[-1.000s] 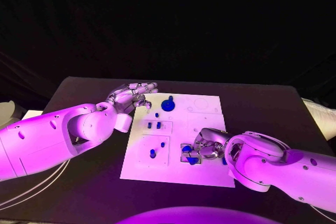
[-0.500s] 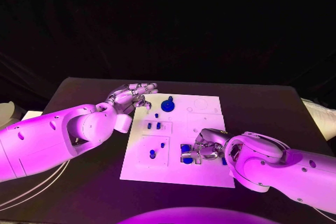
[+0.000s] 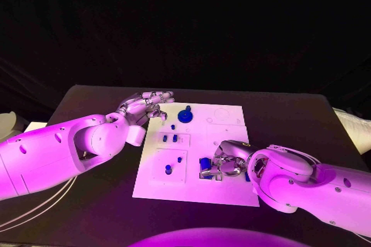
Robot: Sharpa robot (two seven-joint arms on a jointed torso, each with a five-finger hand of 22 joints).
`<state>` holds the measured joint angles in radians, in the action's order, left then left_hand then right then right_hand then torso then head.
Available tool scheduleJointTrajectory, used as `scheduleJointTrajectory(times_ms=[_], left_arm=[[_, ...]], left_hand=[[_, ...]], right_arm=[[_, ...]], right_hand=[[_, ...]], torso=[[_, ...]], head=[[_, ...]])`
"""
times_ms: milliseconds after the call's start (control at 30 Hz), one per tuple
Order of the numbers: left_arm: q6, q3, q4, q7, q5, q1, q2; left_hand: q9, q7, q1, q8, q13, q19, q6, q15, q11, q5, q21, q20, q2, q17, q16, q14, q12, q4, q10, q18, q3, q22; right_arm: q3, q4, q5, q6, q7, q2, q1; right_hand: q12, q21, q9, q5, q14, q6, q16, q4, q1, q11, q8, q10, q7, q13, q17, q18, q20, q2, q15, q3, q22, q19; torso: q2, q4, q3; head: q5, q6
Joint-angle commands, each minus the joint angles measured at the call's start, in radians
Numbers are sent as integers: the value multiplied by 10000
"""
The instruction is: Assemble the parts on the task board
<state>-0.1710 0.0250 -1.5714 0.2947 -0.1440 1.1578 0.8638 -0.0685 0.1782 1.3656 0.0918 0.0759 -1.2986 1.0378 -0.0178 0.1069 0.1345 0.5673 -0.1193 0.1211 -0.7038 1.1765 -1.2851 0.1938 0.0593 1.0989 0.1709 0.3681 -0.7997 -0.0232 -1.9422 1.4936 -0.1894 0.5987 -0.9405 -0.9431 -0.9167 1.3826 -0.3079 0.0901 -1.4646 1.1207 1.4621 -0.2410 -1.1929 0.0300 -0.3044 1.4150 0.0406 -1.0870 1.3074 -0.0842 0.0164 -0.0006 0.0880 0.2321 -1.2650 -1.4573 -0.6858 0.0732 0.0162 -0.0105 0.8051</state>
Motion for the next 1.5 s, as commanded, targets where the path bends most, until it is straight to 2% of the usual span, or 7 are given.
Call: scheduleJointTrajectory(times_ms=[33, 300, 667, 800, 1033, 1200, 1500], left_arm=[[187, -5, -14, 29, 31, 5, -13], [190, -4, -2, 17, 31, 5, -27], [196, -4, 7, 6, 32, 5, -35], [196, -3, 13, 6, 32, 5, -34], [178, 0, -8, 17, 34, 5, -6], [158, 1, -62, 53, 35, 5, 47], [162, 1, -128, 68, 78, 5, 69]], left_hand=[[13, 22, -14, 40, -14, 54, -61, -27, 16, 31, -64, 35, 17, 6, 64, 60, 52, -16, -61, 100, -46, 12], [13, 22, -14, 40, -14, 54, -61, -27, 16, 31, -64, 35, 17, 6, 64, 60, 52, -16, -61, 100, -46, 12], [12, 21, -18, 44, -18, 52, -66, -27, 16, 30, -67, 33, 14, 34, 67, 67, 68, -18, -76, 101, -48, 13], [12, 21, -18, 44, -18, 52, -66, -27, 16, 30, -67, 33, 14, 34, 67, 67, 68, -18, -76, 101, -48, 13], [12, 21, -17, 45, -19, 52, -67, -28, 15, 31, -68, 32, 9, 49, 65, 72, 73, -19, -81, 101, -45, 14], [12, 21, -17, 45, -19, 52, -67, -28, 15, 31, -68, 32, 9, 49, 65, 72, 73, -19, -81, 101, -45, 14], [11, 18, -8, 48, -19, 53, -66, -27, 13, 32, -70, 32, 5, 57, 66, 75, 81, -26, -83, 102, -41, 15]], right_arm=[[25, -10, 344, 76, -10, -5, 30], [24, 13, 215, -60, -29, 29, 31], [24, 28, 230, -259, -48, -40, 31], [13, -121, 47, -710, -183, -292, 23], [-13, -468, -1605, -1754, -831, -1460, -258], [-13, -497, -1531, -1516, -825, -2279, -439], [53, -446, -632, -646, -389, -2673, -462]], right_hand=[[-26, 13, -20, -74, -729, 66, 44, 65, -265, 2, 50, 33, 43, -43, 798, 176, -45, 31, 71, -20, -36, 11], [-92, 48, -65, 149, -747, 115, 92, -433, 144, 18, 52, 109, 24, -157, 891, 186, -53, 314, 81, 154, -91, -12], [-82, 66, -108, 405, -752, 123, 106, -243, -418, 29, 73, 139, 15, -230, 926, 191, -66, 566, 92, 29, -121, -21], [117, 28, -111, 497, -736, 75, 58, -158, -605, 13, 110, 83, 38, -125, 853, 180, -61, 539, 84, 42, -65, 5], [1046, -174, 94, 1308, -671, -680, -149, -148, -1003, -236, 681, -260, 347, 429, 558, 126, 94, 498, -114, 117, 213, 141], [1197, -177, 181, 2308, -678, -653, -151, -54, -1408, -266, 823, -293, 387, 500, 575, 121, 147, 636, -149, 28, 209, 142], [1558, -231, 193, 2176, -656, -279, -233, -200, -1391, -206, 791, -327, 302, 716, 476, 103, 132, 630, -110, 163, 276, 175]], torso=[[1, 1, 3], [9, 14, 10], [8, -5, 8], [9, -4, 3], [21, -19, 29], [-2, -83, 24], [-9, -141, 9]], head=[[-2, 6], [1, -8], [8, -13], [-14, -15], [-175, -41], [-238, -162], [-369, -171]])
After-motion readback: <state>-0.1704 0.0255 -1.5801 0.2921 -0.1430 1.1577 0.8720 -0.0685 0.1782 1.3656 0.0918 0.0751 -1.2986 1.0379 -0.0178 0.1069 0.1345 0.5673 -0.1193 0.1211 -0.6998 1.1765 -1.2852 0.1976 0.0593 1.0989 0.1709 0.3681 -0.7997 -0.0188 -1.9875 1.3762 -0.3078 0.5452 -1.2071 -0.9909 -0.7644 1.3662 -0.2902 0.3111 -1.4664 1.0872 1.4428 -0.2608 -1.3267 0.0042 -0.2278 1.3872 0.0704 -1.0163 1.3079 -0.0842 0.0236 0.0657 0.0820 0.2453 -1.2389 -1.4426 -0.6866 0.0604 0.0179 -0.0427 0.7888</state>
